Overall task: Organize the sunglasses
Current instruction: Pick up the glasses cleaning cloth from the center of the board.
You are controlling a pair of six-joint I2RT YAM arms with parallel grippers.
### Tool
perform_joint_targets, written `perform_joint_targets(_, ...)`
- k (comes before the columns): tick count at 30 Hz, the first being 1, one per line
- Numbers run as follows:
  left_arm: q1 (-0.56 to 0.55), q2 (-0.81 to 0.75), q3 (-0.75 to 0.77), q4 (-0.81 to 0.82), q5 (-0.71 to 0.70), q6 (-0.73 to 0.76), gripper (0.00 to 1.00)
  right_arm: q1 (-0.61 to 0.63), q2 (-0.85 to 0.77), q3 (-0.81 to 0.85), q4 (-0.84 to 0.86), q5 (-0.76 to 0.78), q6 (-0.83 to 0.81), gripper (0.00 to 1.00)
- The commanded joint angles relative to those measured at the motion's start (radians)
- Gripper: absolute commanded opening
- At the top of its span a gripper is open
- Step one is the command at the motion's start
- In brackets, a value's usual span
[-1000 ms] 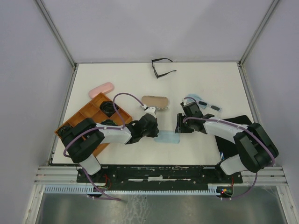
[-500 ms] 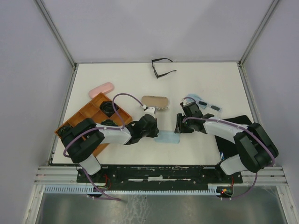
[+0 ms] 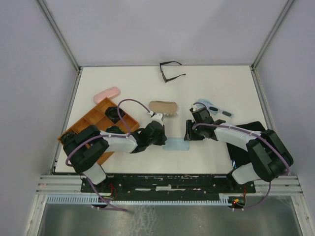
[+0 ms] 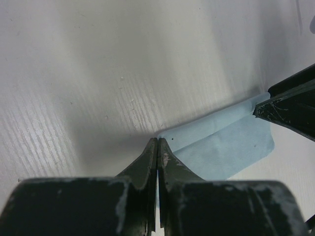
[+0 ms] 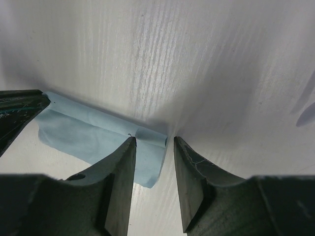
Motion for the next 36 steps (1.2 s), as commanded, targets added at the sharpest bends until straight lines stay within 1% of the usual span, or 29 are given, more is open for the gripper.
perform_joint_targets(1,0.005,-0.011,-0.029,-0.051,-0.017,0.044,0.03,-0.003,0.019,0.017,-0.027,-0.005,-0.020,0.45)
perform_joint_targets(10,0.004,-0.013,-0.029,-0.051,-0.014,0.044,0.03,-0.004,0.050,0.022,-0.019,-0.045,-0.020,0.42)
perform_joint_targets(15,0.004,-0.014,-0.024,-0.055,-0.013,0.047,0.03,-0.002,0.067,0.023,-0.012,-0.053,-0.021,0.38)
perform_joint_targets(23,0.003,-0.009,-0.021,-0.054,-0.008,0.048,0.03,-0.003,0.072,0.013,-0.002,-0.028,-0.023,0.23)
perform_joint_targets(27,0.003,-0.012,-0.022,-0.053,-0.007,0.048,0.03,-0.004,0.071,0.005,0.007,-0.016,-0.026,0.12)
perform_joint_targets(31,0.004,-0.024,-0.028,-0.052,-0.007,0.047,0.03,-0.001,0.039,-0.011,0.051,-0.038,-0.042,0.00)
perform_joint_targets(36,0.004,-0.083,-0.035,-0.059,-0.029,0.041,0.03,0.005,-0.025,-0.012,0.100,-0.071,-0.059,0.00)
